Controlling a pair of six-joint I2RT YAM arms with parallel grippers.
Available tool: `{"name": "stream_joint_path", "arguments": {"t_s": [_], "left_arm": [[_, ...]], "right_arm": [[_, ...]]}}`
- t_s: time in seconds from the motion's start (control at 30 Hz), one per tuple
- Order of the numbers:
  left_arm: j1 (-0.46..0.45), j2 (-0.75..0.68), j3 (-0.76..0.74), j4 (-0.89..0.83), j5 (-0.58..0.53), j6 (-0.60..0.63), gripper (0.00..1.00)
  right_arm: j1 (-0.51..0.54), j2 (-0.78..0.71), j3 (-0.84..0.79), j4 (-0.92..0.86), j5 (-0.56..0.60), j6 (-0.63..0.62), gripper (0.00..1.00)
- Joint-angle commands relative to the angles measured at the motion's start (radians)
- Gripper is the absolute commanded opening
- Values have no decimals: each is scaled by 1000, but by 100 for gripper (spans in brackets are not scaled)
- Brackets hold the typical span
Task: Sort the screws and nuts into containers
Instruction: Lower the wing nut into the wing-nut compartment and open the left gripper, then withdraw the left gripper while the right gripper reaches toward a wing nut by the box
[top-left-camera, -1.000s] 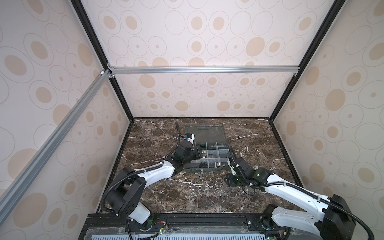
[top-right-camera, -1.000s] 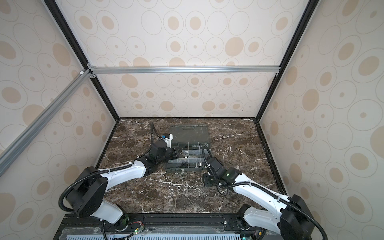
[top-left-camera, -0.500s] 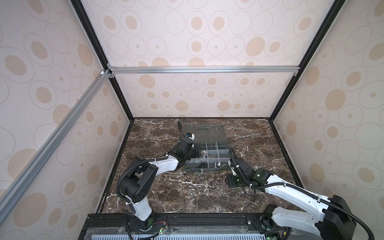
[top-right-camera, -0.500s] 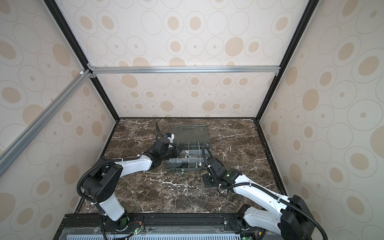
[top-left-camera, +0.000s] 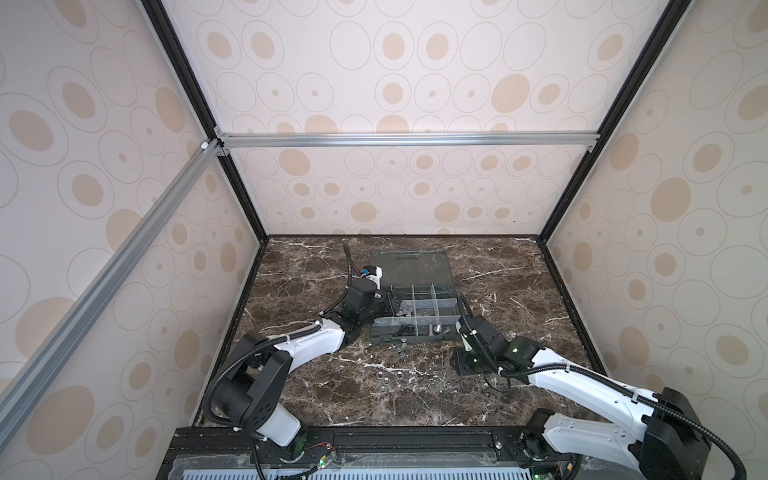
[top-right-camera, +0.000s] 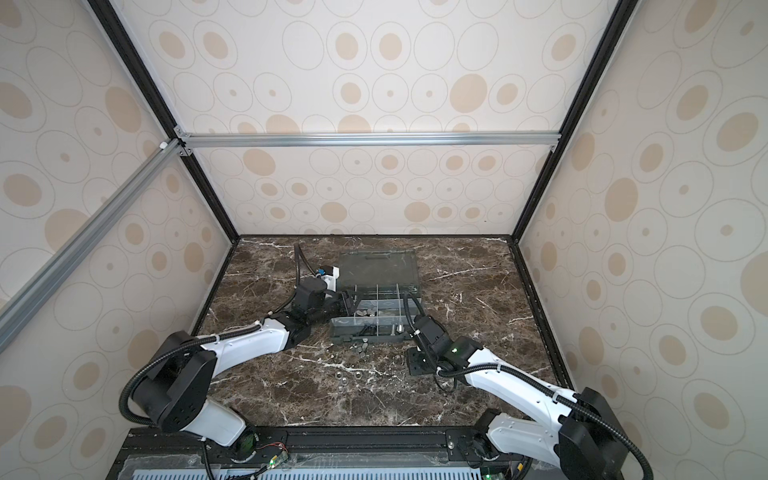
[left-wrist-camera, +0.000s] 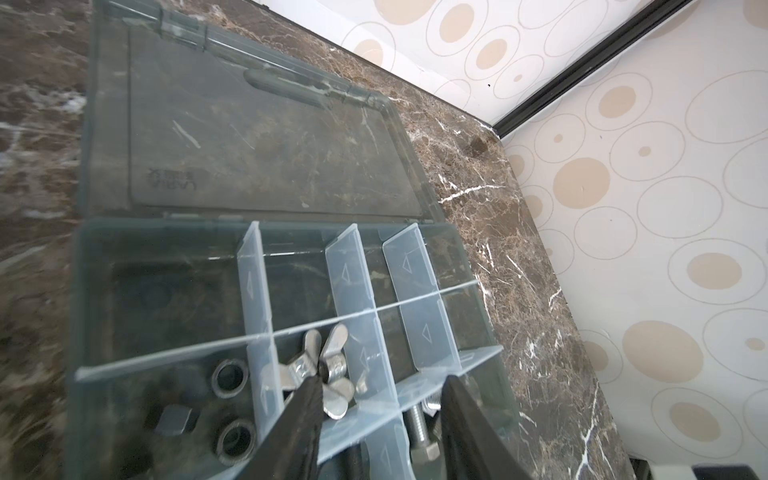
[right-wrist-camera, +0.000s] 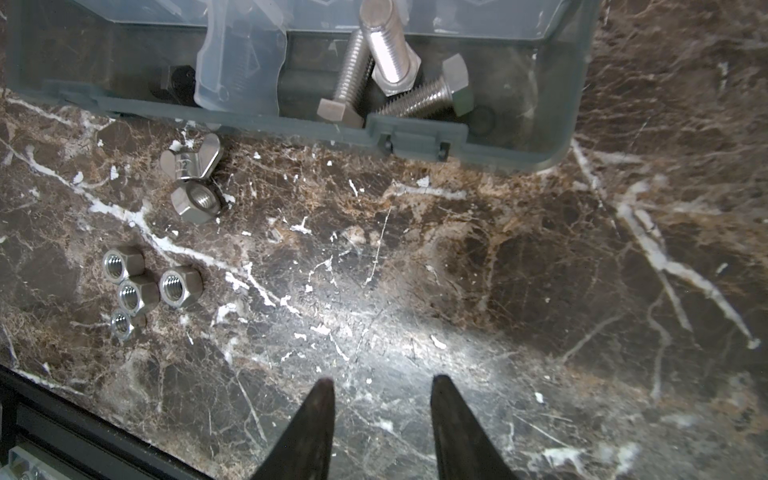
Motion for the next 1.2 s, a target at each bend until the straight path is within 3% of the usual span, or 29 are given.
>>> {"name": "stream_joint_path", "arguments": {"t_s": [0.0,0.6,1.17], "left_arm": [[9,-75,-61,-23,-25,-13,48],[9,-498,-396,-151,-128,-92,52],[9,-757,-529,-249,-183,-177,53]], "right_arm": [[-5,-4,8,-12,0,3,42],[-4,100,59,22,-44,-39,42],[64,372,264,69,-79,-98,45]]}}
